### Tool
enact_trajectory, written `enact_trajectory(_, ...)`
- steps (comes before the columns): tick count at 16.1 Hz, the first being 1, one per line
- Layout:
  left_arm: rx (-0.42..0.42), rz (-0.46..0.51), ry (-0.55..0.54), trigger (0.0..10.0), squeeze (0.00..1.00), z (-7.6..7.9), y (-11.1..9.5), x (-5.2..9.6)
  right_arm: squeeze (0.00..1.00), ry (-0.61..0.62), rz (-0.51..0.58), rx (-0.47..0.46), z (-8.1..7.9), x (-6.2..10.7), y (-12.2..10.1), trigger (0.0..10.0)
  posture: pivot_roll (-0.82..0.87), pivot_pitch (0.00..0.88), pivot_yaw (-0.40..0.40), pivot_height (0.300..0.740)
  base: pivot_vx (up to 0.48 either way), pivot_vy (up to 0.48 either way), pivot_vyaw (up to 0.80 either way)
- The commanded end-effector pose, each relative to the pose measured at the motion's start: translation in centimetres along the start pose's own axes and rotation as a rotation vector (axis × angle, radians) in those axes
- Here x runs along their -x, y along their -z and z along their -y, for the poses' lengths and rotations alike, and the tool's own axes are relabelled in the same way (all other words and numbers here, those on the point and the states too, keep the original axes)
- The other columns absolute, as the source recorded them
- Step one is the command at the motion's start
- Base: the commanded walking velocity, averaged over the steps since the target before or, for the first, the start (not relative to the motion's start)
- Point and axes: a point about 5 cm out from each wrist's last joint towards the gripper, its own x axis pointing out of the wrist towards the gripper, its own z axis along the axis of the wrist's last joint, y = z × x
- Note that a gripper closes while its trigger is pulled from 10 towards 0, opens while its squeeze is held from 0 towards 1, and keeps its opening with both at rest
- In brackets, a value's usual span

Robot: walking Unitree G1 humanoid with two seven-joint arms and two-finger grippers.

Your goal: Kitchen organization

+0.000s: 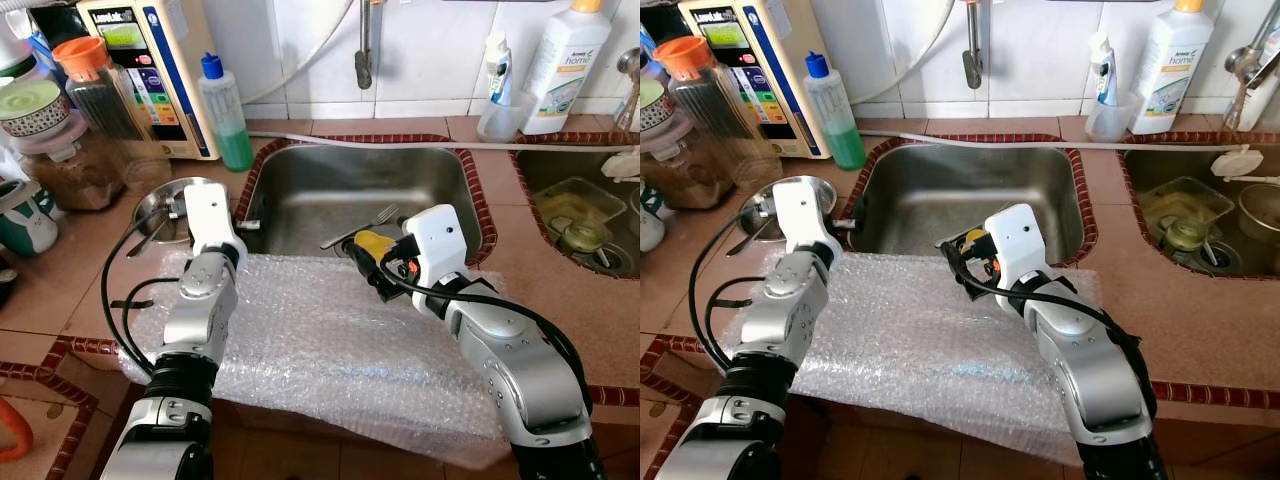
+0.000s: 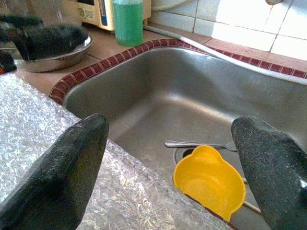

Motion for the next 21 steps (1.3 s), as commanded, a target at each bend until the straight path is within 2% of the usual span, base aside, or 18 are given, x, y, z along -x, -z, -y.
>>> enact_trajectory(1,-0.016,0.049,-0.038,10.0,1.0,-0.9,-0.9,0.0,0.0,-0.02,0.018,0.008,-0.2,-0.2,-0.5,10.0,-0.29,0.108,0.127,0.74,0.0,0.0,0.0)
enact_trajectory(3,-0.032,0.018,-0.217,10.0,1.0,-3.5,-0.7,-0.4,0.0,-0.02,0.022,0.006,-0.3,-0.3,-0.5,10.0,-0.28,0.109,0.127,0.74,0.0,0.0,0.0)
enact_trajectory(5,-0.068,0.013,-0.333,10.0,1.0,-5.0,-1.0,-0.9,0.0,-0.021,0.032,0.003,-0.3,-0.3,-0.7,10.0,-0.29,0.111,0.127,0.74,0.0,0.0,0.0)
enact_trajectory(6,-0.072,0.012,-0.351,10.0,1.0,-5.2,-1.1,-0.9,0.0,-0.021,0.036,0.002,-0.4,-0.3,-0.7,10.0,-0.29,0.111,0.127,0.74,0.0,0.0,0.0)
enact_trajectory(8,-0.129,0.003,-0.456,10.0,1.0,-6.6,-1.1,-0.8,0.0,-0.025,0.057,-0.004,-0.5,-0.3,-1.0,10.0,-0.29,0.114,0.13,0.74,0.0,0.0,0.0)
enact_trajectory(11,-0.148,-0.014,-0.527,10.0,1.0,-8.5,-0.7,-0.4,0.0,-0.025,0.055,-0.004,-0.7,-0.1,-0.9,10.0,-0.29,0.116,0.13,0.74,0.0,0.0,0.0)
enact_trajectory(13,-0.151,-0.011,-0.55,10.0,1.0,-9.2,-0.9,-0.2,0.0,-0.027,0.055,-0.005,-0.7,-0.1,-0.9,10.0,-0.29,0.12,0.13,0.74,0.0,0.0,0.0)
enact_trajectory(14,-0.139,-0.028,-0.561,10.0,0.05,-9.5,-0.6,-0.1,0.0,-0.028,0.055,-0.006,-0.7,-0.1,-0.9,10.0,-0.29,0.121,0.13,0.74,0.0,0.0,0.0)
enact_trajectory(15,-0.103,-0.045,-0.571,10.0,0.0,-9.8,-0.4,0.1,0.0,-0.03,0.054,-0.007,-0.8,-0.1,-0.8,10.0,-0.29,0.122,0.13,0.74,0.0,0.0,0.0)
enact_trajectory(17,-0.027,-0.081,-0.598,10.0,0.0,-10.2,0.4,0.4,0.0,-0.033,0.051,-0.008,-0.8,-0.1,-0.8,10.0,-0.28,0.121,0.129,0.74,0.0,0.0,0.0)
enact_trajectory(20,0.082,-0.143,-0.618,10.0,0.0,-9.8,1.9,1.1,0.0,-0.034,0.051,-0.007,-0.9,-0.2,-0.8,10.0,-0.28,0.124,0.126,0.74,0.0,0.0,0.0)
enact_trajectory(21,0.091,-0.152,-0.622,10.0,0.0,-10.0,2.3,1.4,0.0,-0.034,0.051,-0.007,-0.9,-0.2,-0.8,10.0,-0.28,0.125,0.125,0.74,0.0,0.0,0.0)
